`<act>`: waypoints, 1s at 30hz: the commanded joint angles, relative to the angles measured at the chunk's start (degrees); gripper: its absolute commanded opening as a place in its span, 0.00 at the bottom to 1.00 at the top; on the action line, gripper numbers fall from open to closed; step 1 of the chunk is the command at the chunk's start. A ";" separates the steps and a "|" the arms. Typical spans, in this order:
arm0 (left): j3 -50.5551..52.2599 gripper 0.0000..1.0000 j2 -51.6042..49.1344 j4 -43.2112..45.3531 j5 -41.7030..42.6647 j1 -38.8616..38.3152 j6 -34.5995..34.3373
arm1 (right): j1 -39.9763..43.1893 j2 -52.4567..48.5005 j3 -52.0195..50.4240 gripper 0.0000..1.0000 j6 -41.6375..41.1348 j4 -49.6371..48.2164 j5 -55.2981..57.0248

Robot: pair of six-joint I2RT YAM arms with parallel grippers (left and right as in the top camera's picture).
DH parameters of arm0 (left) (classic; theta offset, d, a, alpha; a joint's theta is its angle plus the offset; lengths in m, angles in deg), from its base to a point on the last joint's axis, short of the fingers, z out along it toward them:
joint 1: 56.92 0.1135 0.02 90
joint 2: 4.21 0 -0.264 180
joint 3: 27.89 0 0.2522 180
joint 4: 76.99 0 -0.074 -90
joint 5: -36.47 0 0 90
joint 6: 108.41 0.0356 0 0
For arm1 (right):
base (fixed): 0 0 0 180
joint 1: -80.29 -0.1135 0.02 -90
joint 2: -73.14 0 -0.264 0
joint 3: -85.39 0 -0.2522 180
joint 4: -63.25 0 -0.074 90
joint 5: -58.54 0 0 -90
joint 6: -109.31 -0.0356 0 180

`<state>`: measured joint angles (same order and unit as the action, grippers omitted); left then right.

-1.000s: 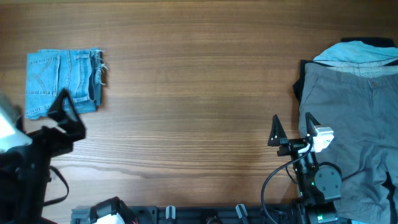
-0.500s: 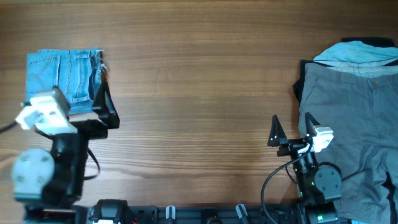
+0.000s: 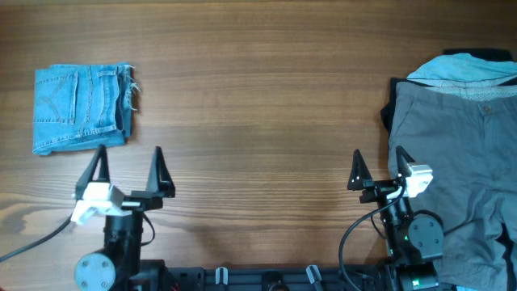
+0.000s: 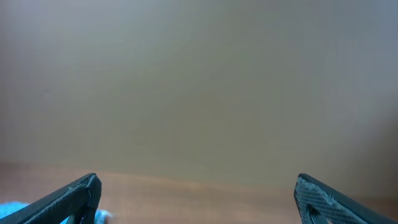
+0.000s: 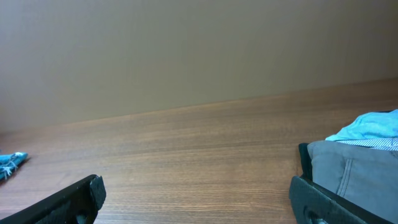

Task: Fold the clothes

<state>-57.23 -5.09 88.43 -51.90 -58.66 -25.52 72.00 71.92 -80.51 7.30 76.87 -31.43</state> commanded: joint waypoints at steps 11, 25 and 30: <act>15.21 1.00 0.72 -3.48 -0.15 0.98 0.50 | 0.13 0.20 -0.02 1.00 -0.55 -0.20 -0.48; 15.21 1.00 0.72 -3.48 -0.15 2.99 0.50 | 0.13 0.20 -0.02 1.00 -0.55 -0.20 -0.48; 15.21 1.00 0.72 -3.48 -0.15 2.99 0.50 | 0.13 0.20 -0.02 1.00 -0.57 -0.20 -0.48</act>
<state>-42.26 -4.98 85.17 -51.99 -56.04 -25.52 72.00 71.90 -80.51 7.30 76.87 -31.43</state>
